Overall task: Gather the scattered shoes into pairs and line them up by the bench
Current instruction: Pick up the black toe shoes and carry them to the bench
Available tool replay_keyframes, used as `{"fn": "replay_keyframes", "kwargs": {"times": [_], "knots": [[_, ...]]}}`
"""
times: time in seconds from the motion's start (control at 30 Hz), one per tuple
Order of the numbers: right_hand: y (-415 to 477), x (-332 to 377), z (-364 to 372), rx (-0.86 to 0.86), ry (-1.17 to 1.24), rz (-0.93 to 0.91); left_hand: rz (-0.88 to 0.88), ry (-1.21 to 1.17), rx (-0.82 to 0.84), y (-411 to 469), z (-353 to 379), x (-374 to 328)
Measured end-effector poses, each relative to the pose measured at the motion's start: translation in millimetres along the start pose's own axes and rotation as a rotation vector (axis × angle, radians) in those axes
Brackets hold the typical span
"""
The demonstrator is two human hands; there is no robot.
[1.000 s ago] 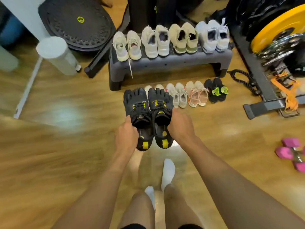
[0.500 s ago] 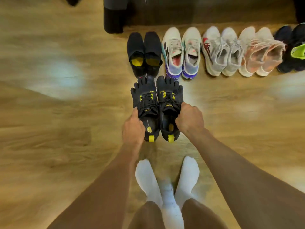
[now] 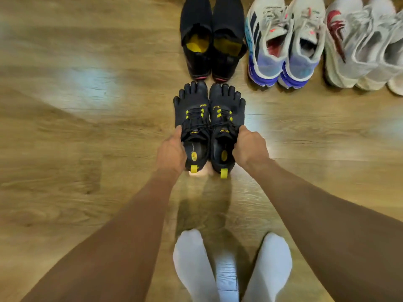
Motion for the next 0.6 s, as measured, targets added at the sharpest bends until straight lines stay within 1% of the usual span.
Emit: {"fn": "replay_keyframes", "kwargs": {"times": [0.17,0.23,0.3,0.37,0.43,0.5,0.6], "knots": [[-6.2,-3.8,5.9,0.051,0.003,0.058,-0.032,0.038,0.066,-5.2,0.8,-3.7],[-14.1,-2.9,1.0,0.086,-0.001,0.119,-0.049,0.056,0.133,-9.4,-2.0,-7.4],[-27.9,6.2,-10.5,0.093,-0.028,0.138,-0.108,0.04,0.21,-19.1,-9.2,-9.0],[-48.9,26.9,-28.0,0.088,-0.072,0.085,-0.162,-0.007,0.259,-36.5,-27.7,-12.4],[-79.4,58.2,-52.4,0.067,-0.108,-0.036,-0.162,-0.027,0.254,-61.5,-60.9,-20.4],[-118.4,94.4,-84.3,0.032,-0.129,-0.15,-0.113,-0.021,0.194,-92.2,-108.7,-31.7],[-189.6,155.9,-142.2,0.008,-0.186,-0.249,-0.023,-0.014,0.055,-145.3,-211.9,-45.6]]}}
Point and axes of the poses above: each hand's wrist, its own y-axis towards the middle knuckle, its own z-axis out of the palm, x = y × z, the point moved 10 cm from there along y, towards the middle knuckle, and after that the axes turned 13 degrees about y, right-handed, at the moved point
